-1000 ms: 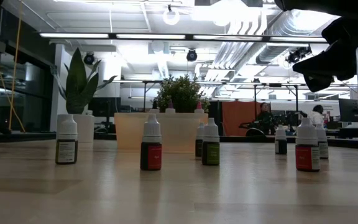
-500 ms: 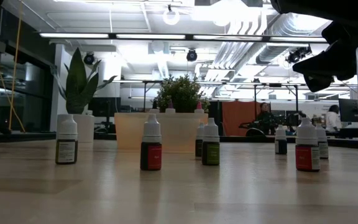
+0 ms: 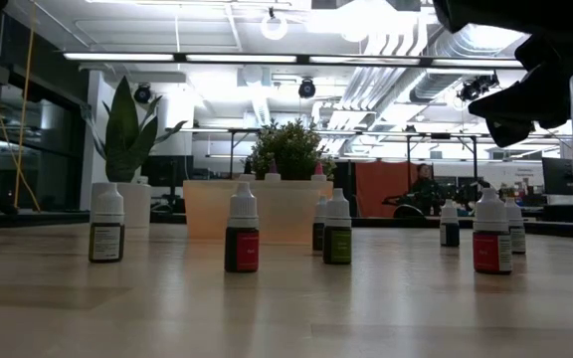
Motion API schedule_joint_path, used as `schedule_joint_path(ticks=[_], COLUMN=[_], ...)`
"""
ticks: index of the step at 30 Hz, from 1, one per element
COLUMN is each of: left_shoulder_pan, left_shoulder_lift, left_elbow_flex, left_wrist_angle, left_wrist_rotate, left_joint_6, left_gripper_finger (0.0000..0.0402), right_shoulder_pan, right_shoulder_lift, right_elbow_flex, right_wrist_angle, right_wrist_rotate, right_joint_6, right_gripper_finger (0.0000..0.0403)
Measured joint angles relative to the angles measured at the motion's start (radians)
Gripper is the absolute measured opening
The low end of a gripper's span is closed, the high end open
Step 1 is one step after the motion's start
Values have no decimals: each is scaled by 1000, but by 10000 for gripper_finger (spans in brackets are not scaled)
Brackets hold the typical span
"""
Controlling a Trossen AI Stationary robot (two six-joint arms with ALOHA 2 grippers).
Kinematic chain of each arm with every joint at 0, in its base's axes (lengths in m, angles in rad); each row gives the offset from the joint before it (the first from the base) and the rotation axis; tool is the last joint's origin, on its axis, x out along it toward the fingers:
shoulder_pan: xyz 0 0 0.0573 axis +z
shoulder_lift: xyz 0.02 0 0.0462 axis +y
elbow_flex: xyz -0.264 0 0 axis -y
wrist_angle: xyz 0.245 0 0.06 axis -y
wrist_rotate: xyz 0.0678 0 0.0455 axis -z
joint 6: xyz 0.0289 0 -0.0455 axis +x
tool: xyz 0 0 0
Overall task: Pick & Place food coloring
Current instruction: Put the large blue food coloring bottle into the orange bin
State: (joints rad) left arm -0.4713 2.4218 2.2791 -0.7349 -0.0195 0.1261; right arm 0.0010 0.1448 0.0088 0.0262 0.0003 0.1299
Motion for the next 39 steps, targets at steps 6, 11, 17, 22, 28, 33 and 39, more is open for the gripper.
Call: schedule_joint_path(ticks=[6,11,17,22,28,33,39], left_shoulder_pan=[1,1,2,2,2,2,2], left_shoulder_lift=[0,1,1,1,1,1,1], left_elbow_flex=[0,0,0,0,0,0,0], left_wrist_angle=[-1,0,-2,-13,-16,-18,-19], left_wrist_rotate=[3,3,2,3,4,3,2], left_joint_6=[-1,-2,-3,-3,-3,-3,-3], left_gripper_finger=[196,179,146,108,102,99,94], right_shoulder_pan=[0,0,0,0,0,0,0], right_shoulder_lift=[0,0,0,0,0,0,0], right_elbow_flex=[0,0,0,0,0,0,0], right_wrist_angle=[0,0,0,0,0,0,0], right_wrist_rotate=[0,0,0,0,0,0,0], right_joint_6=[0,0,0,0,0,0,0], right_gripper_finger=[0,0,0,0,0,0,0])
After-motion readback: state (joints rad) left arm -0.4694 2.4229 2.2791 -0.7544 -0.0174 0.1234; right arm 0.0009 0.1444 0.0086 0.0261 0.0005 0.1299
